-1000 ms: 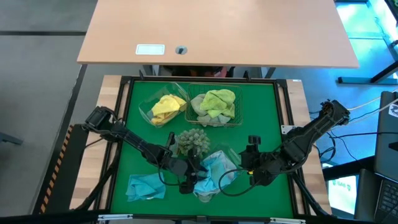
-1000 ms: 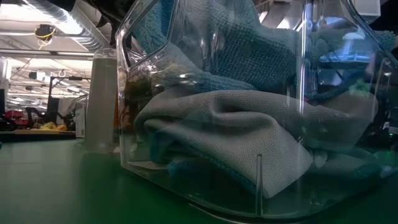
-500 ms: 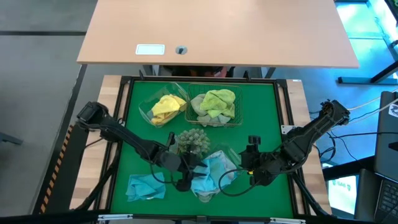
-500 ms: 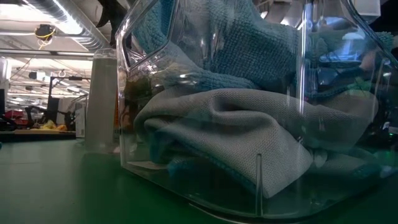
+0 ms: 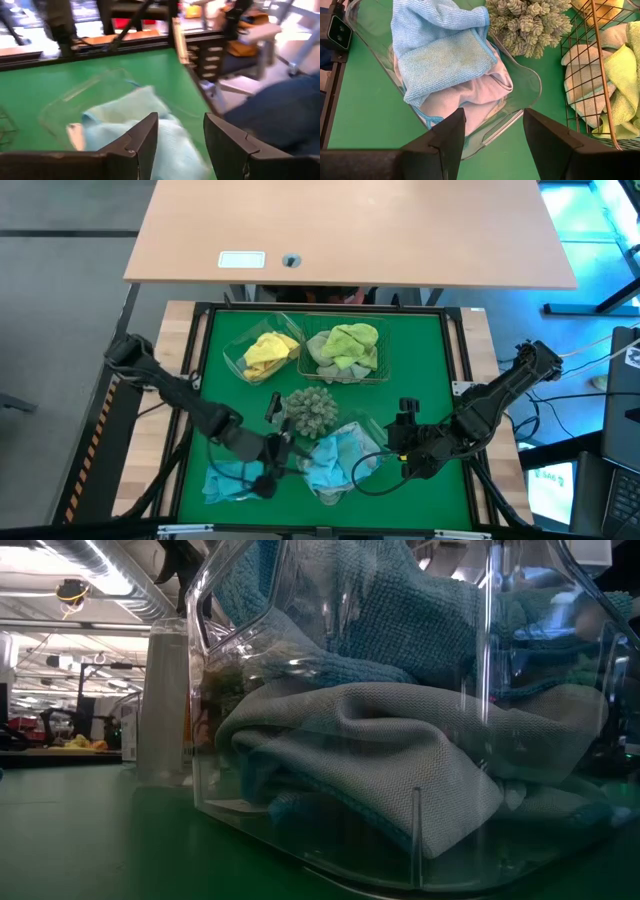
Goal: Sort microfiber towel by color & place in baskets
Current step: Put the blue microfiber towel into the bottom transparent bin
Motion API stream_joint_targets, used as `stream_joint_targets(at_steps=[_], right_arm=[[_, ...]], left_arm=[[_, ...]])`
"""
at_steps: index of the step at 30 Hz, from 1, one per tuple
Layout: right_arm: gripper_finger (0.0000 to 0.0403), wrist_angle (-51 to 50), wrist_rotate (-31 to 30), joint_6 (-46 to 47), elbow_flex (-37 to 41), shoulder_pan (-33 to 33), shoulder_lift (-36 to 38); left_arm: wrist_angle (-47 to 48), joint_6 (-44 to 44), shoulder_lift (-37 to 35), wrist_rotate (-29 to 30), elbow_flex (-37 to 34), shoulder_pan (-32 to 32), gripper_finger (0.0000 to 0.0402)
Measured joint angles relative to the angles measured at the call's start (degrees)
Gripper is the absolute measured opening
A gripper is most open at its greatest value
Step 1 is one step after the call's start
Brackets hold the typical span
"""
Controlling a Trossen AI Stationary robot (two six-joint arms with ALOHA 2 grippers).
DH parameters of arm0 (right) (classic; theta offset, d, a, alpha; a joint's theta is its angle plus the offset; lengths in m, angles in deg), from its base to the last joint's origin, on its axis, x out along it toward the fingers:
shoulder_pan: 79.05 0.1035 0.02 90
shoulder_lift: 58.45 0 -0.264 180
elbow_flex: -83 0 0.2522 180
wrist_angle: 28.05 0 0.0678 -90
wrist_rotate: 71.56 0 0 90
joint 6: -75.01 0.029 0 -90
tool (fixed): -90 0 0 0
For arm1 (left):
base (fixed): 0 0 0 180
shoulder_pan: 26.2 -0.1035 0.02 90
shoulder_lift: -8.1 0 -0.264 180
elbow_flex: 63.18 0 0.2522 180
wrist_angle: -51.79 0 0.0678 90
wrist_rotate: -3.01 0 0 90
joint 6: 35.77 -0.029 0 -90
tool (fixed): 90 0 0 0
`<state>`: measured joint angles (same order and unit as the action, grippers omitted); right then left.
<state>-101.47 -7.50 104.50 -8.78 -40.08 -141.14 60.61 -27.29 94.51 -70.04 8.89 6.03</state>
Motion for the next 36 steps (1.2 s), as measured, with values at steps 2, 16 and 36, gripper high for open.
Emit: stream_joint_targets(at_steps=[2, 16, 36], right_arm=[[0.0198, 0.0, 0.0, 0.0, 0.0, 0.01, 0.0], [0.0198, 0.0, 0.0, 0.0, 0.0, -0.01, 0.0], [0.0198, 0.02, 0.0, 0.0, 0.0, 0.01, 0.0]], left_arm=[[3.45, 0.68, -1.87, -0.09, 0.0, 2.31, 0.0152], [36.91, 43.16, -5.13, -5.66, -0.01, 14.23, 0.0152], [50.63, 56.98, 1.9, -8.09, -0.02, 20.85, 0.0152]])
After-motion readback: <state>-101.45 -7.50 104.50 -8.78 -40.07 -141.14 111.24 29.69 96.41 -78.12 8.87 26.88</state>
